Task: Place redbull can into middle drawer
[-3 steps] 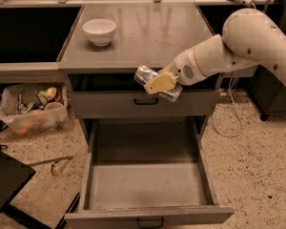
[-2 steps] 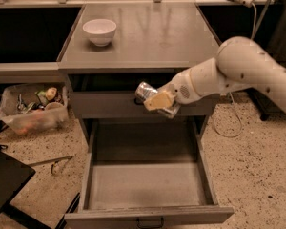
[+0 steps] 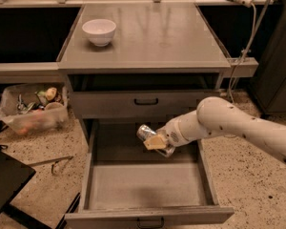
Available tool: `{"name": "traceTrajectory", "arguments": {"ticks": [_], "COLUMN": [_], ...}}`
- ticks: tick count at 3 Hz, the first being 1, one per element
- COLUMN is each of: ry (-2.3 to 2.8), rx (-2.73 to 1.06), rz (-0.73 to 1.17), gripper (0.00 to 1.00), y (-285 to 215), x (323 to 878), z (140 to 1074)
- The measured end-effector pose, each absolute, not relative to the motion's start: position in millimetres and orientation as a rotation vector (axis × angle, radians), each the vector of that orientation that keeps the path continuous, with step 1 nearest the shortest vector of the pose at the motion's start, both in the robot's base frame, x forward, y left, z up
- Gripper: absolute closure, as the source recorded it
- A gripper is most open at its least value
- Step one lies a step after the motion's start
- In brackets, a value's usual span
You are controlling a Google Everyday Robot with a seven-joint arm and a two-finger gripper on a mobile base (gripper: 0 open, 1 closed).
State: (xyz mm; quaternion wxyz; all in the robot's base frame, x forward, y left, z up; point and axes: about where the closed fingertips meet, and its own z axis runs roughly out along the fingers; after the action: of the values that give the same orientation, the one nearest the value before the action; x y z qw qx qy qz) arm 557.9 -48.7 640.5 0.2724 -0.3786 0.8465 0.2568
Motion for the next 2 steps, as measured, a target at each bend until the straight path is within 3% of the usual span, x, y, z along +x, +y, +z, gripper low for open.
{"name": "traceTrajectory", "arguments": {"ticks": [2], "ry": [2.273], "rx": [-0.984], "rz": [0.688], "gripper": [1.0], "y": [-54], "x": [555], "z": [620]}}
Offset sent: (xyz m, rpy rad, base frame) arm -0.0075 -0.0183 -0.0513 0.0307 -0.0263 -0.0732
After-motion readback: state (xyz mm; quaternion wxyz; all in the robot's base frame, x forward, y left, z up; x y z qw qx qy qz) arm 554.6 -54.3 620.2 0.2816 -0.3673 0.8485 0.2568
